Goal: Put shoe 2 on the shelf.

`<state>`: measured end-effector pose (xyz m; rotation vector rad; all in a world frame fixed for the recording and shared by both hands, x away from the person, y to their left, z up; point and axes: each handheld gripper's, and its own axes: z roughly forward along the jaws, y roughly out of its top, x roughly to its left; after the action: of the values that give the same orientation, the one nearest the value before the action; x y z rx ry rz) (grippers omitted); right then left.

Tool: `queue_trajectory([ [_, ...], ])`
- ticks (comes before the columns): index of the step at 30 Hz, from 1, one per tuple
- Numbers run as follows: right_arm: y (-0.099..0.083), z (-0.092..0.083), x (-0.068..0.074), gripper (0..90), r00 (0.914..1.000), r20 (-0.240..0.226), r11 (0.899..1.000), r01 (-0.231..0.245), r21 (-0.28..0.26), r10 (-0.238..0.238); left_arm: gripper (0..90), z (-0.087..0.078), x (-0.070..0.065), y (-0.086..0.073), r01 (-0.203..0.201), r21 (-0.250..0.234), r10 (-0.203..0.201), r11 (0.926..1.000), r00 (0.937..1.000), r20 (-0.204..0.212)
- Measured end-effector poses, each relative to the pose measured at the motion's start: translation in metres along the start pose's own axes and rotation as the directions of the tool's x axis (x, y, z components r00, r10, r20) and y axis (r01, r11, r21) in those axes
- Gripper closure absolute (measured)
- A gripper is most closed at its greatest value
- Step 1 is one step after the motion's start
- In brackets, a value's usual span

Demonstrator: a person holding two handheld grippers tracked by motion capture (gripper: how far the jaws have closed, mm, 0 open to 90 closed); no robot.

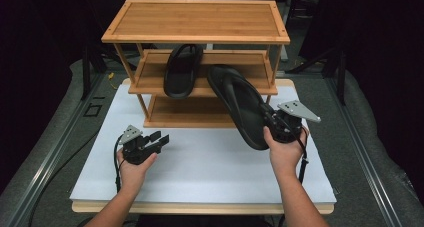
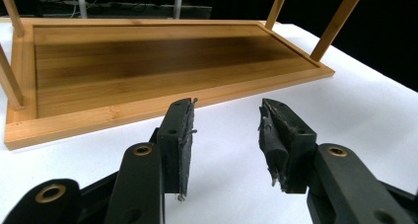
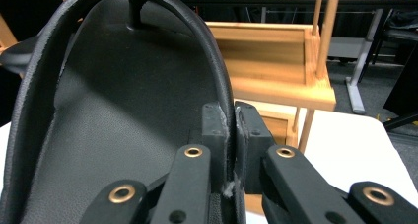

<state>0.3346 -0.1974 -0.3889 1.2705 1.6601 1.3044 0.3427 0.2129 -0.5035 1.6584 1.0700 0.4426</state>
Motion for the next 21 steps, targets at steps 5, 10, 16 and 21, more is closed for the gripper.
queue_trajectory([
  [5,0.010,0.016,0.003,84.3,0.9999,0.004,1.000,-0.013,0.006,0.013,56.1,0.002,-0.003,-0.001,-0.011,0.006,0.010,0.9999,0.9999,0.008],
  [10,0.019,0.032,0.005,84.3,0.9997,0.024,1.000,-0.002,0.006,0.002,56.1,0.002,-0.003,-0.001,-0.013,0.004,0.013,0.9999,0.9999,0.009],
  [16,0.034,0.048,0.005,84.3,0.9988,0.050,1.000,-0.001,0.003,0.001,56.1,0.001,-0.001,-0.001,-0.007,0.001,0.007,1.0000,1.0000,0.005],
  [21,0.042,0.060,0.005,84.3,0.9984,0.056,1.000,0.009,-0.007,-0.009,56.1,0.001,0.000,0.000,-0.004,-0.005,0.004,1.0000,1.0000,0.003],
])
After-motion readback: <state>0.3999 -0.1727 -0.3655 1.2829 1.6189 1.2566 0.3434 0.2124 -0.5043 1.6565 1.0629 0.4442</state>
